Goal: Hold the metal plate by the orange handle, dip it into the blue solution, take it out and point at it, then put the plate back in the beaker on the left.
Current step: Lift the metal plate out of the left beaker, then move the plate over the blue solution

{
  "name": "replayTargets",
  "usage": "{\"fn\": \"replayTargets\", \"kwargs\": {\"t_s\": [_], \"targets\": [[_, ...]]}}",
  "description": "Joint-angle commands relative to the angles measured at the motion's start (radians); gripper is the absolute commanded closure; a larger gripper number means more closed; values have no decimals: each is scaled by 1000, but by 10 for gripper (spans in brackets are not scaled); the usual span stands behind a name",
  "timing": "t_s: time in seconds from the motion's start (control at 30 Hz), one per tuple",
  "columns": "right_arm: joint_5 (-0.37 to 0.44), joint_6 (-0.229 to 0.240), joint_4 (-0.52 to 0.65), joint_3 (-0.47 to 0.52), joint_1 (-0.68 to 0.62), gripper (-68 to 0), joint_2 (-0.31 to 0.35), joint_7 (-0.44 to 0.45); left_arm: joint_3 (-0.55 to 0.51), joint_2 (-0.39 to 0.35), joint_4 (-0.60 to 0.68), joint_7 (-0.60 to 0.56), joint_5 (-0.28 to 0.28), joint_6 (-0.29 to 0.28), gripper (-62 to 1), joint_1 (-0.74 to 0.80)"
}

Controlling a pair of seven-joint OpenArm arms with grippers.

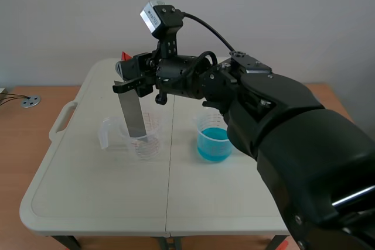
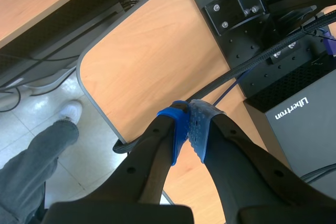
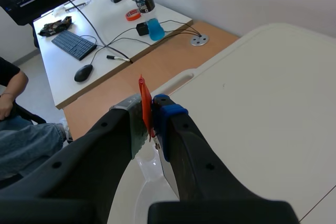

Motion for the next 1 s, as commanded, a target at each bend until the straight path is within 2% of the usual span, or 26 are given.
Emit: {"fn": "replayTargets", "kwargs": {"t_s": [0.0,0.13,0.37,0.73,0.97], "targets": [[-14,4,57,-3,8,-15,-8,18,4,0,10,-6,-6,-2,-21,10],[-79,3,119,-2,-16,-15,-8,16,4,0,10,-10,-7,-2,-21,10],[-100,3,231,2,-49,-15,0,-24,9,0,10,-36,-18,-2,-21,8],[-98,3,413,7,-61,-15,0,-164,9,0,10,-35,-18,-2,-21,8],[-45,0,528,7,-78,-15,0,-261,9,0,11,-37,-18,-2,-21,7]]}}
